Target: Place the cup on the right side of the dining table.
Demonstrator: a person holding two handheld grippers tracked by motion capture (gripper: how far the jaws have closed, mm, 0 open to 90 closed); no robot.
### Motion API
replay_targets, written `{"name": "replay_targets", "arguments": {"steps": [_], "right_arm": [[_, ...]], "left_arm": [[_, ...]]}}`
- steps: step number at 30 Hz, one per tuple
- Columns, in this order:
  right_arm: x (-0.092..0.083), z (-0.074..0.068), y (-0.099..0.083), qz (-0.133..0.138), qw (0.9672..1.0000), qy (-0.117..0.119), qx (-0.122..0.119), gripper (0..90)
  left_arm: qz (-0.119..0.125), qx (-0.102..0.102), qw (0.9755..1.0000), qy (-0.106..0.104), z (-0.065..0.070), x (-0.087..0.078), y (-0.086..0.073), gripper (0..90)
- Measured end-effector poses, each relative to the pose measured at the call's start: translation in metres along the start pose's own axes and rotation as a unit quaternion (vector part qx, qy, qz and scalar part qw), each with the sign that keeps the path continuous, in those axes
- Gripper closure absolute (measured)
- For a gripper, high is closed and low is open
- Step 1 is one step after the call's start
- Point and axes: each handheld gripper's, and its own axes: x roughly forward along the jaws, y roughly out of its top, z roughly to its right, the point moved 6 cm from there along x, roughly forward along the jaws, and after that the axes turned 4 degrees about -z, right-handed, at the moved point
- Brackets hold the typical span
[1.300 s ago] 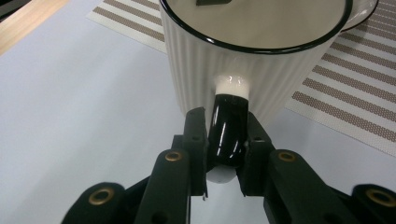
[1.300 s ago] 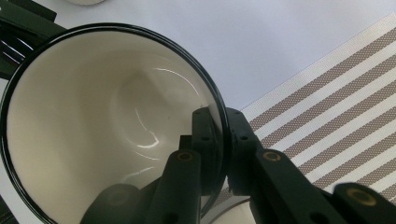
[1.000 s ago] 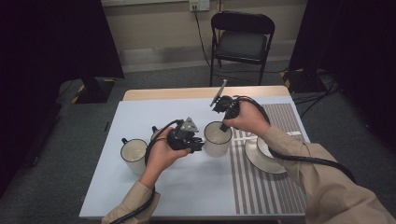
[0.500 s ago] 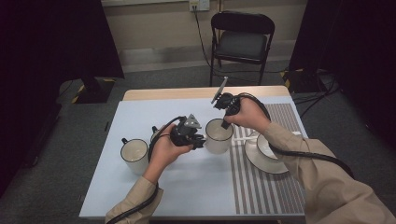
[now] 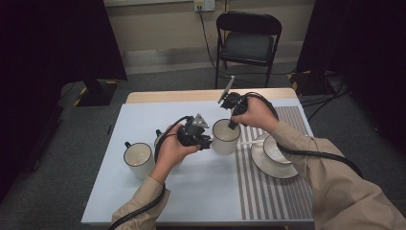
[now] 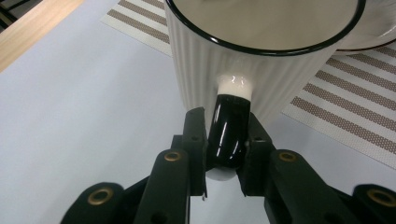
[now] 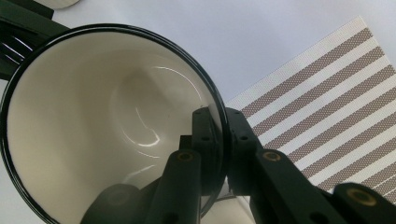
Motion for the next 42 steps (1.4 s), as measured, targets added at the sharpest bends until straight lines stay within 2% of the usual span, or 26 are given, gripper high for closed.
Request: {"name": "replay_targets", "arguments": {"steps": [10,42], "right_arm": [[-0.001,0.009,0.000,-0.001,1.0000,0.004,0.007,84.6],[-0.010,0.034,0.004,0.003,0.9998,-0.008,0.016,84.6]], "left_arm": [[-0.004,-0.002,1.0000,0.001,-0.005,0.004,0.007,76.1],[-0.007,0.000,1.0000,0.002,-0.021,0.013,0.031,75.7]]}}
